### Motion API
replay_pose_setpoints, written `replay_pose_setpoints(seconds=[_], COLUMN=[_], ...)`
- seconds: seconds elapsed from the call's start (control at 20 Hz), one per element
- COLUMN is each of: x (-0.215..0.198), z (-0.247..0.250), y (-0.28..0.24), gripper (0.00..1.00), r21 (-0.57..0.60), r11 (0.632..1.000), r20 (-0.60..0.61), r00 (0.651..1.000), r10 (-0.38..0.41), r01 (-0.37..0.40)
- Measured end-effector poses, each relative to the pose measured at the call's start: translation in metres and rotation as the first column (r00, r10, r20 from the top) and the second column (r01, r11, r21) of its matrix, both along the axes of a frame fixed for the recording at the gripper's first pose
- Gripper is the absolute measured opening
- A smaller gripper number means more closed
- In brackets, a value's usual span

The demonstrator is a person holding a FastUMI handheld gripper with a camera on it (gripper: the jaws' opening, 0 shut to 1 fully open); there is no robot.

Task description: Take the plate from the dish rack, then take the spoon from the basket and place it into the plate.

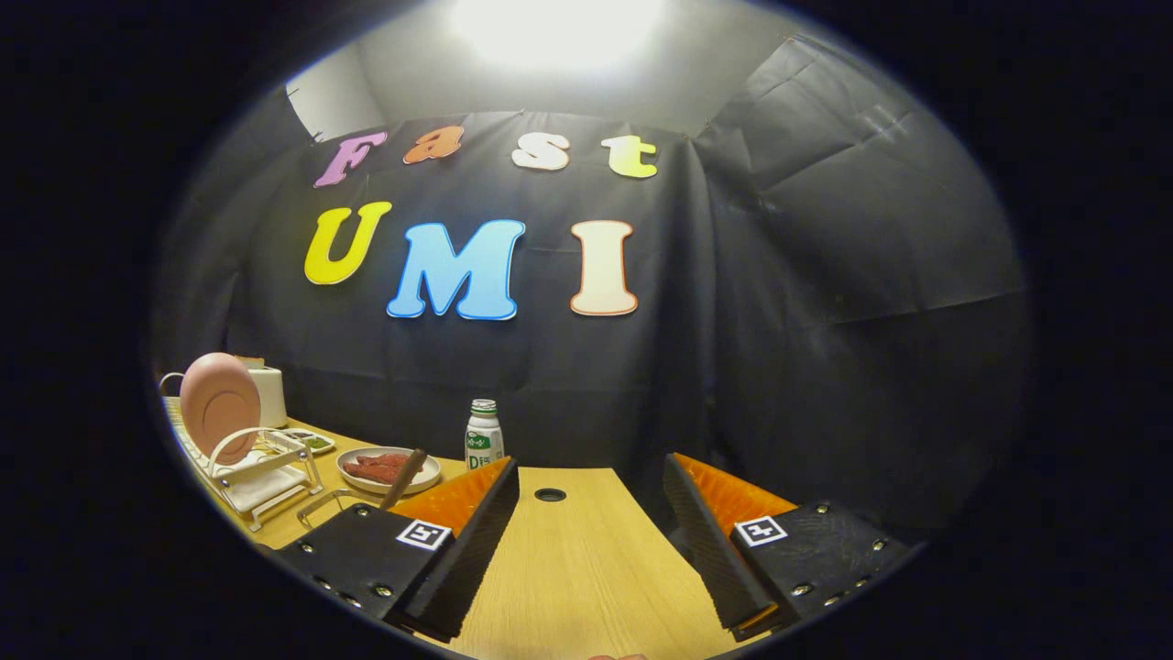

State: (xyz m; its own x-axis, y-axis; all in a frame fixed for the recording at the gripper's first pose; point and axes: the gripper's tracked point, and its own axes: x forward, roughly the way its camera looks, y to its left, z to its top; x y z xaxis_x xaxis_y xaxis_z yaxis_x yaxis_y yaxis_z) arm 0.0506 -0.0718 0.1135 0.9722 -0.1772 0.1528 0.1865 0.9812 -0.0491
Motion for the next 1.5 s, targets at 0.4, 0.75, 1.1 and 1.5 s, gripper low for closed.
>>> replay_pose_setpoints(seconds=[0.4,0.75,1.1,1.5], x=[-0.1,-0.136,-0.109,-0.032], z=[0.045,0.068,0.1,0.116], y=[0.047,0.14,0.234,0.342], gripper=[0.97,0.97,0.97,0.97], r21=[0.01,0.052,0.056,0.116], r11=[1.0,0.99,0.957,0.869], r20=[-0.04,-0.061,-0.073,-0.187], r00=[0.999,0.99,0.955,0.848], r10=[0.006,0.131,0.289,0.496], r01=[-0.006,-0.128,-0.285,-0.482])
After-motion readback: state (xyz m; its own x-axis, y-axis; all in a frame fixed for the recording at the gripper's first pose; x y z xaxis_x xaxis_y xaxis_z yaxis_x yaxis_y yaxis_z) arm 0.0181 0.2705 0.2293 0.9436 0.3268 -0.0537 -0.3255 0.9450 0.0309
